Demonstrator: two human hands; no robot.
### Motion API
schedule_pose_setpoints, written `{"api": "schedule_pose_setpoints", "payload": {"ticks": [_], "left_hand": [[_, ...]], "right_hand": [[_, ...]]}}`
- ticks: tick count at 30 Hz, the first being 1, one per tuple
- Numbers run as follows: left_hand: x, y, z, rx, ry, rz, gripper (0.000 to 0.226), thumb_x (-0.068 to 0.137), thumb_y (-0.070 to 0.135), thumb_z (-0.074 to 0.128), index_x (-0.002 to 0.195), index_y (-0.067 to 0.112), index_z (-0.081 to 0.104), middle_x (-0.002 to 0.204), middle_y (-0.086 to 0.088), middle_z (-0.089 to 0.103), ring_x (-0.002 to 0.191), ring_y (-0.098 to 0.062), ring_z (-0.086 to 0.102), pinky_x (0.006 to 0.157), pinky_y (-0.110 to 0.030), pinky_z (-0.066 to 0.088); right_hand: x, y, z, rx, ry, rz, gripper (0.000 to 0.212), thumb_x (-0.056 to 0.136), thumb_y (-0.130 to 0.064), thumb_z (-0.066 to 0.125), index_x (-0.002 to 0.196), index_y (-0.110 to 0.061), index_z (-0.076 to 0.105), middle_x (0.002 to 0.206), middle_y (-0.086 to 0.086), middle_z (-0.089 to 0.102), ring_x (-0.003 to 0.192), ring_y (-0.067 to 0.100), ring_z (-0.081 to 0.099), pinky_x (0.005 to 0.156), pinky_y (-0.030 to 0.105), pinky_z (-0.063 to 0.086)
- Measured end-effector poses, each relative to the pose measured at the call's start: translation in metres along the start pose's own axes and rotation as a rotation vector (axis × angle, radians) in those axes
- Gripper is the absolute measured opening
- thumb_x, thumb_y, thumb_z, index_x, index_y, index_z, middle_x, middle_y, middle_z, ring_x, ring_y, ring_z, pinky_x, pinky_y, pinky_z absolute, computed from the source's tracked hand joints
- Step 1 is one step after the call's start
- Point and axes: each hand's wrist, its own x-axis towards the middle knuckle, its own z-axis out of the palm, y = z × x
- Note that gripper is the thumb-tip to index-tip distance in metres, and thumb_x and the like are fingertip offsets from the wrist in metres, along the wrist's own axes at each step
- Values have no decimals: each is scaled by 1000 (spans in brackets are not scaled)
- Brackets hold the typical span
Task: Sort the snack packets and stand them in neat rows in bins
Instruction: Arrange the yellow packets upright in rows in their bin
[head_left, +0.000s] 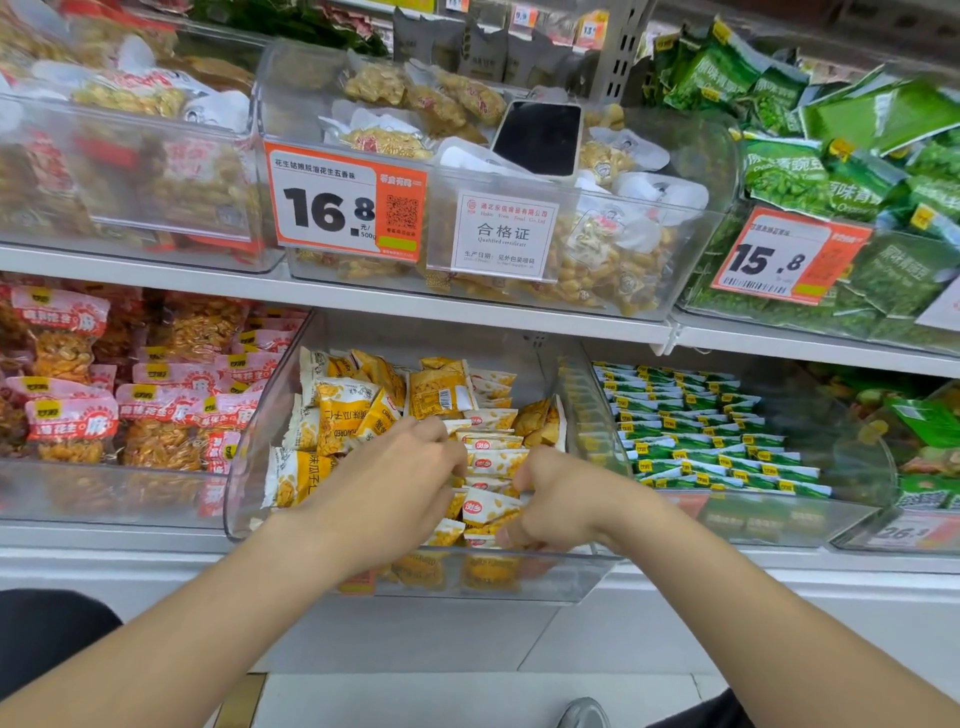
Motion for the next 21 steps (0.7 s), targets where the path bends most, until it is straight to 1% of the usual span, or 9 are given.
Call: {"api": "schedule_pose_setpoints", "payload": {"ticks": [3,5,6,8,10,12,14,17,21], "left_hand": [[-1,-1,-1,26,-26,20,26,106,36,51,132,35,54,129,12,48,117,-11,45,91,-25,43],[0,0,-2,31,-43,16,26,106,36,51,132,35,53,128,12,47,117,-12,45,92,-26,43],[0,0,-3,34,-52,12,25,106,36,50,131,34,53,127,12,47,116,-12,45,91,-26,42],[4,0,-5,41,-60,9,25,106,37,49,130,33,54,126,11,49,115,-12,46,94,-28,44],[9,0,-5,52,-65,15,26,107,38,47,131,32,54,127,9,50,116,-14,47,98,-31,45],[16,-1,-3,67,-95,25,30,108,41,45,135,30,53,131,7,50,121,-15,47,103,-34,45],[22,-2,2,80,-145,40,38,109,48,41,140,28,51,142,6,47,132,-17,44,110,-37,42],[31,-2,9,95,-176,92,50,108,57,34,147,28,48,164,5,31,152,-18,27,122,-40,29],[41,-2,15,82,-237,134,60,107,64,26,159,35,36,175,5,9,161,-15,4,127,-44,13]], "right_hand": [[6,1,0,213,-71,28,64,90,-34,83,139,-11,50,121,6,66,94,22,75,78,31,62],[9,6,-3,287,-33,47,33,96,-28,76,117,-7,60,102,13,73,77,28,78,71,35,65],[14,10,-5,193,114,32,16,99,-22,69,101,-7,62,94,16,71,73,31,76,64,36,64],[24,13,-12,-83,485,-45,21,95,-4,57,77,-9,48,81,15,55,69,34,61,48,30,44],[32,10,-19,-222,604,-141,26,89,8,54,78,-10,38,78,8,40,74,34,49,51,31,35],[43,5,-26,-343,516,-162,23,90,10,57,97,-7,43,89,10,41,84,34,51,65,38,43],[59,1,-29,-464,356,-123,51,87,4,72,129,-2,45,106,17,51,102,38,62,76,40,52],[87,1,-30,-608,204,-82,147,62,-19,101,163,-1,-4,139,25,54,130,43,57,94,48,55],[110,0,-25,-656,164,-69,166,58,-24,104,159,-2,-26,144,25,56,130,42,58,103,48,53]]}}
